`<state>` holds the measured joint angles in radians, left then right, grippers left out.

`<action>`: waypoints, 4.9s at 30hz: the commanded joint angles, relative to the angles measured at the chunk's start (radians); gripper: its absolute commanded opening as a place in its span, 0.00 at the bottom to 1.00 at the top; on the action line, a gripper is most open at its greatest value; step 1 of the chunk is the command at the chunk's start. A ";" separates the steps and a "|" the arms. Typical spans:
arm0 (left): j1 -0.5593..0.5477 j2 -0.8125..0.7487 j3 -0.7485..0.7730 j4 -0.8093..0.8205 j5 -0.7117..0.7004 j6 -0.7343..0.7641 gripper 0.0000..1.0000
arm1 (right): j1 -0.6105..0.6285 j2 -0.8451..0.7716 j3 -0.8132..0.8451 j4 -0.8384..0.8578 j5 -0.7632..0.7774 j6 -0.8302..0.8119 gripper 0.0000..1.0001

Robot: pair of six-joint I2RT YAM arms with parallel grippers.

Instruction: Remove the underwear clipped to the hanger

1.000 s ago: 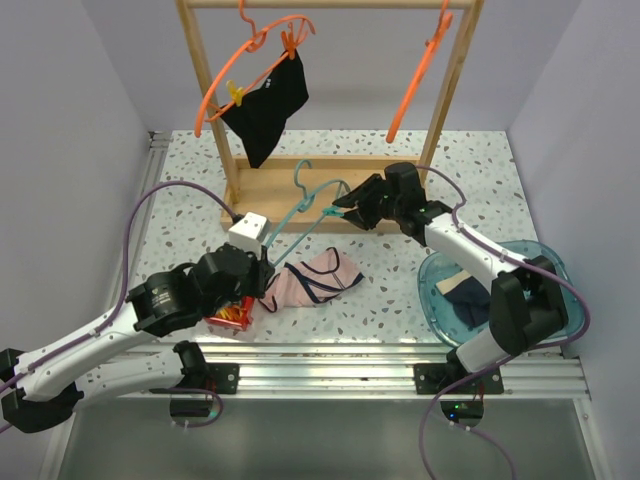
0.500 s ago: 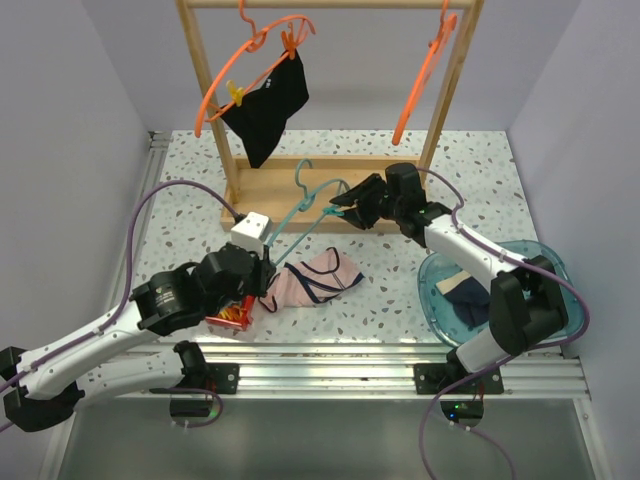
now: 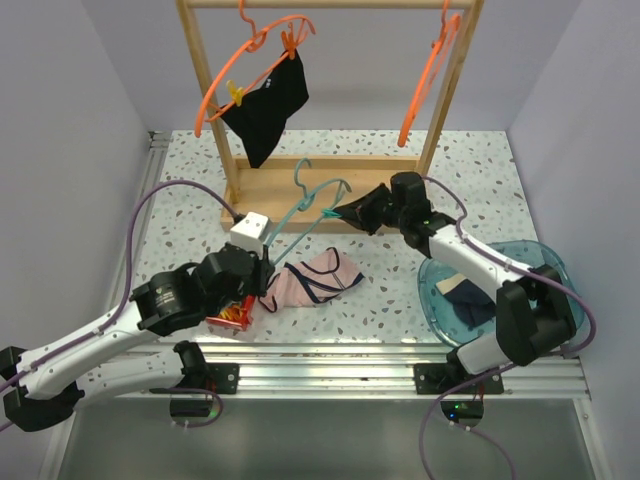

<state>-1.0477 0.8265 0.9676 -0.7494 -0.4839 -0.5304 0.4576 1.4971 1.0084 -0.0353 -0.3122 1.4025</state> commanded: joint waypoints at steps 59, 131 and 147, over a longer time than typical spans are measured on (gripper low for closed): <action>0.003 0.155 0.376 0.008 -0.183 0.145 0.00 | 0.602 -0.409 -0.312 -0.189 0.191 -0.163 0.80; 0.342 -0.148 0.471 -0.192 0.100 0.032 1.00 | 0.584 0.583 0.512 -0.739 0.598 -0.608 0.45; 0.344 -0.078 0.419 -0.018 0.212 0.106 1.00 | 0.414 -0.085 0.334 -0.744 0.811 -0.560 0.00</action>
<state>-0.7071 0.7242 1.4048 -0.8722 -0.3210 -0.4530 0.9199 1.6627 1.3533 -0.7650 0.3542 0.8158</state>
